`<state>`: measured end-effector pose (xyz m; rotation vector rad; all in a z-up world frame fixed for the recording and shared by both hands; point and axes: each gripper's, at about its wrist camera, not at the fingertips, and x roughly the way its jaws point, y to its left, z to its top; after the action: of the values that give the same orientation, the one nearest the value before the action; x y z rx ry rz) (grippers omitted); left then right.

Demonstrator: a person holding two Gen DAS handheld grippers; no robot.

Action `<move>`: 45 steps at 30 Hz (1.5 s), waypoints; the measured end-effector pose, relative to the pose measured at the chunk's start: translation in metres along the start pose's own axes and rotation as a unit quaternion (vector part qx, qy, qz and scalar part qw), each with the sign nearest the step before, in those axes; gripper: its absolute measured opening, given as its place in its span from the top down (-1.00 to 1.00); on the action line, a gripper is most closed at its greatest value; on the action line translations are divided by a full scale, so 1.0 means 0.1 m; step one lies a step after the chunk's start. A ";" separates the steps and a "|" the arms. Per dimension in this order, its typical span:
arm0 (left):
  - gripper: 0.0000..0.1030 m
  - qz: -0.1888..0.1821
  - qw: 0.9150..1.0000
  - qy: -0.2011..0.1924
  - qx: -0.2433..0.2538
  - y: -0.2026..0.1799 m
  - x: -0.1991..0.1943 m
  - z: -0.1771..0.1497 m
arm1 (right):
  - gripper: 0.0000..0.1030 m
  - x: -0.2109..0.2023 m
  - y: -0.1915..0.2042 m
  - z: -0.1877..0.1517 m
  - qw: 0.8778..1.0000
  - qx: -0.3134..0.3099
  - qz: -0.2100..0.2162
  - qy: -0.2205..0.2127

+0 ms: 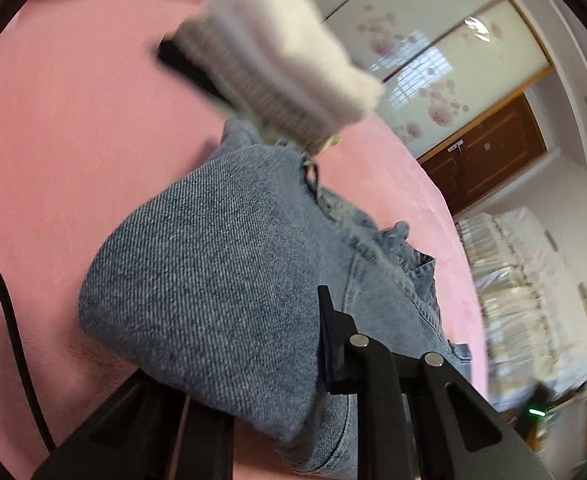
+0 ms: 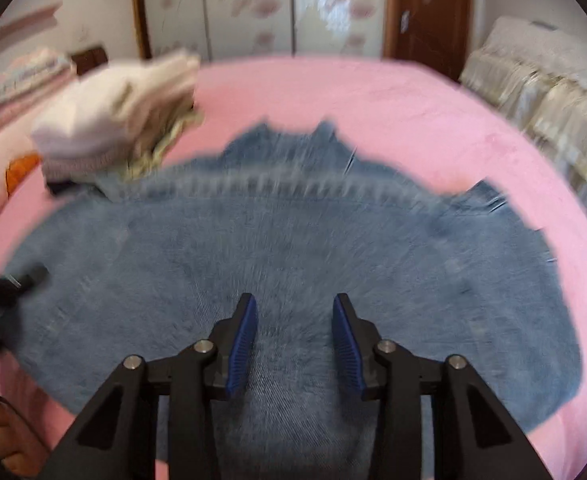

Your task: Fold large clothes

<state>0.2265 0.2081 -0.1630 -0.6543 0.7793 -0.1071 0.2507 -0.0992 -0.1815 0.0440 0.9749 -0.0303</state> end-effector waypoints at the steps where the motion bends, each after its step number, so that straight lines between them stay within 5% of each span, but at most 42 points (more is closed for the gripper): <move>1: 0.73 0.000 1.000 -0.010 0.015 -0.11 -0.04 -0.01 | 0.28 0.04 -0.01 -0.02 1.000 0.000 0.004 -0.001; 6: 0.79 -0.011 0.990 -0.073 0.120 -0.84 -0.36 -0.12 | 0.27 0.05 -0.09 -0.07 1.000 0.007 0.026 -0.006; 15: 0.79 -0.061 0.960 -0.077 0.263 -2.30 -0.36 -0.64 | 0.34 -0.19 -0.59 -0.12 0.987 0.073 0.140 0.005; 22: 0.79 -0.106 0.939 -0.003 0.326 -3.10 0.21 -1.52 | 0.33 -0.82 -1.86 -0.69 0.989 0.136 0.033 -0.049; 26: 0.78 -0.056 0.917 0.113 0.377 -3.17 0.91 -2.22 | 0.33 -0.93 -2.48 -1.12 0.984 0.176 -0.012 -0.028; 29: 0.77 -0.019 0.902 0.120 0.415 -3.12 1.10 -2.50 | 0.33 -0.91 -2.71 -1.31 0.979 0.202 -0.015 -0.013; 35: 0.77 -0.044 0.908 0.098 0.406 -3.23 0.90 -2.39 | 0.33 -0.92 -2.77 -1.40 0.977 0.211 0.000 -0.023; 38: 0.77 -0.066 0.902 0.070 0.422 -3.35 0.70 -2.44 | 0.33 -0.92 -2.76 -1.40 0.977 0.210 0.003 -0.030; 45: 0.77 -0.039 0.894 0.127 0.428 -3.27 1.04 -2.74 | 0.33 -0.93 -2.87 -1.43 0.978 0.210 -0.007 -0.018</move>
<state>0.1609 -0.2263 -0.1802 0.1782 0.8588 -0.5845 0.0676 -0.3779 -0.1915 0.4237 0.9191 -0.2488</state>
